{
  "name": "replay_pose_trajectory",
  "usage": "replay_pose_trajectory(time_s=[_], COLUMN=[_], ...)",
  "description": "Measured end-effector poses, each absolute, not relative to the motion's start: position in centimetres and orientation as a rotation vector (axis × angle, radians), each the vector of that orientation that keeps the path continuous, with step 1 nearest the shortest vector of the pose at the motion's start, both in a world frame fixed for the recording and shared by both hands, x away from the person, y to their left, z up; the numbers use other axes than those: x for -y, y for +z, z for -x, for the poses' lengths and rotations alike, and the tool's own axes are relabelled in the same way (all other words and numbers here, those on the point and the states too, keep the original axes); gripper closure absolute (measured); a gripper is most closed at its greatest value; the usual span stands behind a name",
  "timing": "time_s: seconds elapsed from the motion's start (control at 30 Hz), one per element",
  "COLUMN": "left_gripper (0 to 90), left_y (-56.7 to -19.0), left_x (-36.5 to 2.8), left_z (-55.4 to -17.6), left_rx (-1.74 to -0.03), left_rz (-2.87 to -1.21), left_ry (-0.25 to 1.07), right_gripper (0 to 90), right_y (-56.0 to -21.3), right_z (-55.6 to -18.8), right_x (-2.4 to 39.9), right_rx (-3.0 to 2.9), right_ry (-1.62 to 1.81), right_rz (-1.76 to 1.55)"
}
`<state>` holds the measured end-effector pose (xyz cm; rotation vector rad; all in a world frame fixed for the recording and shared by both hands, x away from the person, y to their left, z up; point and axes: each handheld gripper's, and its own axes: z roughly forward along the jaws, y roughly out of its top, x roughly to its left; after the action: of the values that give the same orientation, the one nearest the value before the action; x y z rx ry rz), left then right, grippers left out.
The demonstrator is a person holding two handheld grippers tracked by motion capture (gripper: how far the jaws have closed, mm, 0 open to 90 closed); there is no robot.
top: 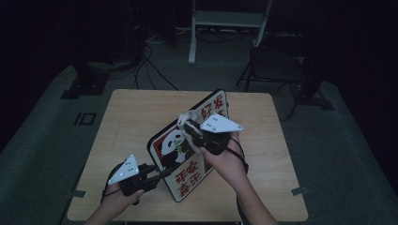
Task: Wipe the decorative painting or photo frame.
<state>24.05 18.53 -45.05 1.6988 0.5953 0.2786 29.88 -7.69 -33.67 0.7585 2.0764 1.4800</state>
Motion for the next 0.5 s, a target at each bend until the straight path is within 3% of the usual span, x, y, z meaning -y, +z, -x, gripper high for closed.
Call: replay_pose_trajectory(time_s=[0.5], left_gripper=[70.4], left_y=[-45.1], left_x=[-18.5], left_z=[-24.1], left_rx=[-0.596], left_rz=[-1.701], left_ry=[0.277], right_gripper=[78.0], right_y=[-36.7], right_z=[-29.8], right_x=[8.6], right_rx=[-2.137], right_ry=[1.423], right_rz=[-0.792])
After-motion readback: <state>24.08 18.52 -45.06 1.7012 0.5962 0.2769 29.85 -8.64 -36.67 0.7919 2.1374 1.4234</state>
